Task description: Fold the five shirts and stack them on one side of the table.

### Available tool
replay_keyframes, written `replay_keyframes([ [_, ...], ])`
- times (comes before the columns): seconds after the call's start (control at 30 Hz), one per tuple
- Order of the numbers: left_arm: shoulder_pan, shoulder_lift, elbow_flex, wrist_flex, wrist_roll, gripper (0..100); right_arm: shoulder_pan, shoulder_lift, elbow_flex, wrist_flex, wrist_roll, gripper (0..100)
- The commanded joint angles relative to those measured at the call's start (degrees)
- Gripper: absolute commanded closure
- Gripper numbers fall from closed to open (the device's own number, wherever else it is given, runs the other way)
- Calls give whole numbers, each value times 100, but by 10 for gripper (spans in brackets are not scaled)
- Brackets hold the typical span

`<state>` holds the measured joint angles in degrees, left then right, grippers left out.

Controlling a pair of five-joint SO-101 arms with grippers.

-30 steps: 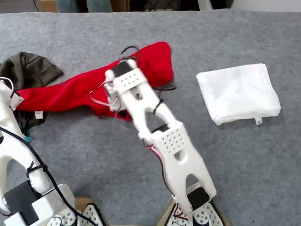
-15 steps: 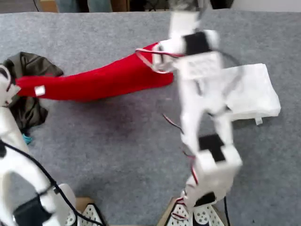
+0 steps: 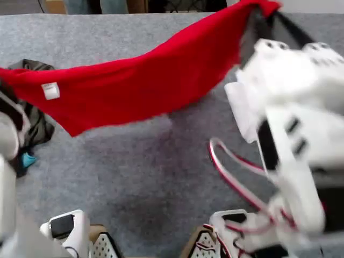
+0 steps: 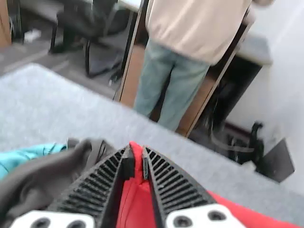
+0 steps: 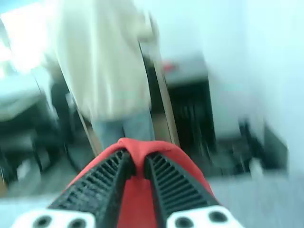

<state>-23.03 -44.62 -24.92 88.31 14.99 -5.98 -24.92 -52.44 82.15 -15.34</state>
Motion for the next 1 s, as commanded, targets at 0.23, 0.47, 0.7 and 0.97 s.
replay_keyframes([
  [0.23, 4, -378, -1710, 1257, -290, 971, 123, -1270, -31, -527, 299, 985],
  [0.47, 48, -791, 101, 1064, -290, 970, 123, -1279, 1262, -580, 607, 985],
  [0.7, 180, -756, 4629, -2523, -246, 970, 97, -1270, 5130, -2664, 598, 985],
  [0.97, 198, 1002, 7099, -8255, -290, 971, 88, -163, 8101, -7402, 598, 985],
])
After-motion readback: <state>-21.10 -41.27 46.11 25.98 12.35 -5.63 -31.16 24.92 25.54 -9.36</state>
